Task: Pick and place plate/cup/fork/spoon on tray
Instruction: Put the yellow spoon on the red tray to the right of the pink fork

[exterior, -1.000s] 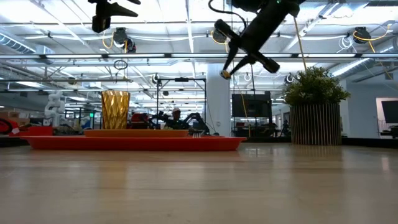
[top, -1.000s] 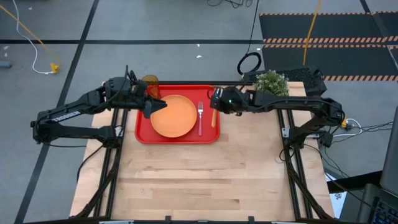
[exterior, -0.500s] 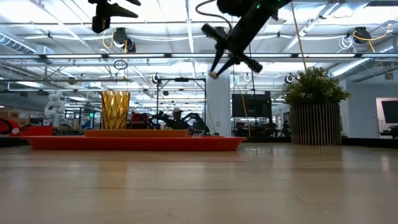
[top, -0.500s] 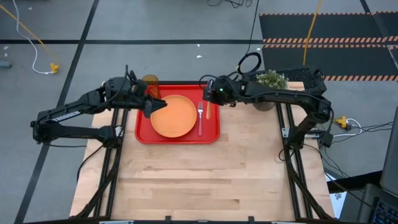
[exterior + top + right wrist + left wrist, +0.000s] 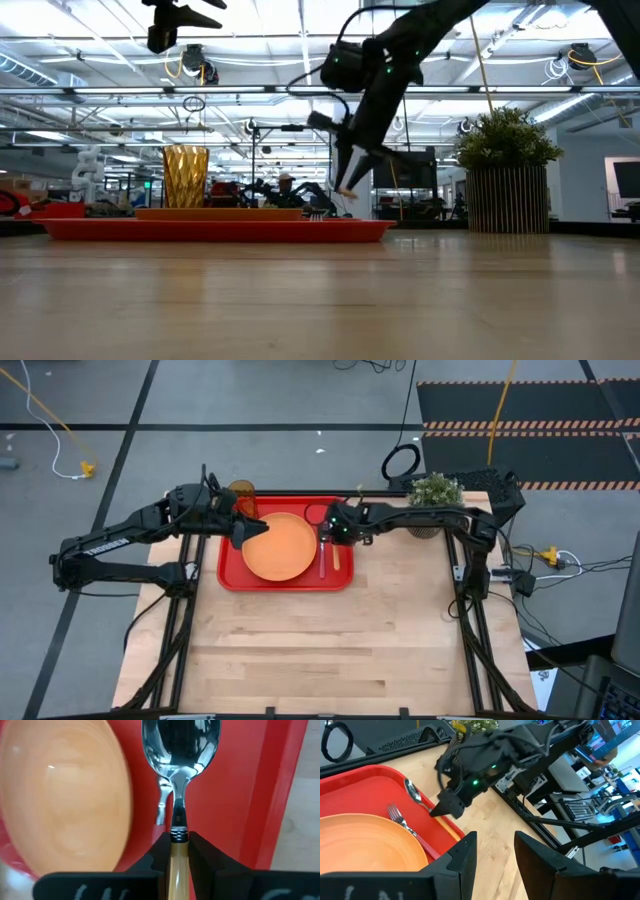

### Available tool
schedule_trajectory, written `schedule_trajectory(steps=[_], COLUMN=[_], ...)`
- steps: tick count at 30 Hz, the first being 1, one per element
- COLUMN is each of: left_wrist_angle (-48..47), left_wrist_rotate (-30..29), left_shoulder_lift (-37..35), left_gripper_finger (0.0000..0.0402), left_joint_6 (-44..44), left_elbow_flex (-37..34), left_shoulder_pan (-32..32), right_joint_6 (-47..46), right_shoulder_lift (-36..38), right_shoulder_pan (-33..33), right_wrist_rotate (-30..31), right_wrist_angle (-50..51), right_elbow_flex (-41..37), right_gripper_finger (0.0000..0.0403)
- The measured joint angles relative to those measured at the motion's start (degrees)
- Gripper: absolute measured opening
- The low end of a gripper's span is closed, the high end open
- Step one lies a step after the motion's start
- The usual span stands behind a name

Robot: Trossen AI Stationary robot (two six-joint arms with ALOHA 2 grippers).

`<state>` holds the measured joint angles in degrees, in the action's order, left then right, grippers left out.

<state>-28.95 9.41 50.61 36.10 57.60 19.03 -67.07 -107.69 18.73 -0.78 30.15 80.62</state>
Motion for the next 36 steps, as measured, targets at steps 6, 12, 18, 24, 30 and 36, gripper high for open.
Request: schedule_trajectory(steps=[6,12,18,24,30,36], left_wrist_angle=[0.0,0.0,0.0,0.0,0.0,0.0], left_wrist_rotate=[0.0,0.0,0.0,0.0,0.0,0.0], left_shoulder_lift=[0.0,0.0,0.0,0.0,0.0,0.0], left_gripper_finger=[0.0131,0.0131,0.0131,0.0131,0.0131,0.0131], left_joint_6=[0.8,1.6,1.3,1.2,0.3,0.4], left_elbow_flex=[0.0,0.0,0.0,0.0,0.0,0.0], left_shoulder_pan=[0.0,0.0,0.0,0.0,0.0,0.0], right_joint_6=[0.7,-0.6,-2.5,-2.7,-2.7,-2.8], right_shoulder_lift=[-3.7,-4.7,-4.7,-4.8,-6.6,-6.6], right_shoulder_pan=[0.0,0.0,0.1,0.1,0.1,0.1], right_wrist_rotate=[-0.9,-0.8,1.0,1.0,0.8,0.9], right_wrist_angle=[-0.1,0.1,0.1,0.3,0.3,0.4], right_elbow_flex=[0.0,0.0,0.0,0.0,0.0,0.0], right_gripper_finger=[0.0031,0.0031,0.0031,0.0031,0.0031,0.0031])
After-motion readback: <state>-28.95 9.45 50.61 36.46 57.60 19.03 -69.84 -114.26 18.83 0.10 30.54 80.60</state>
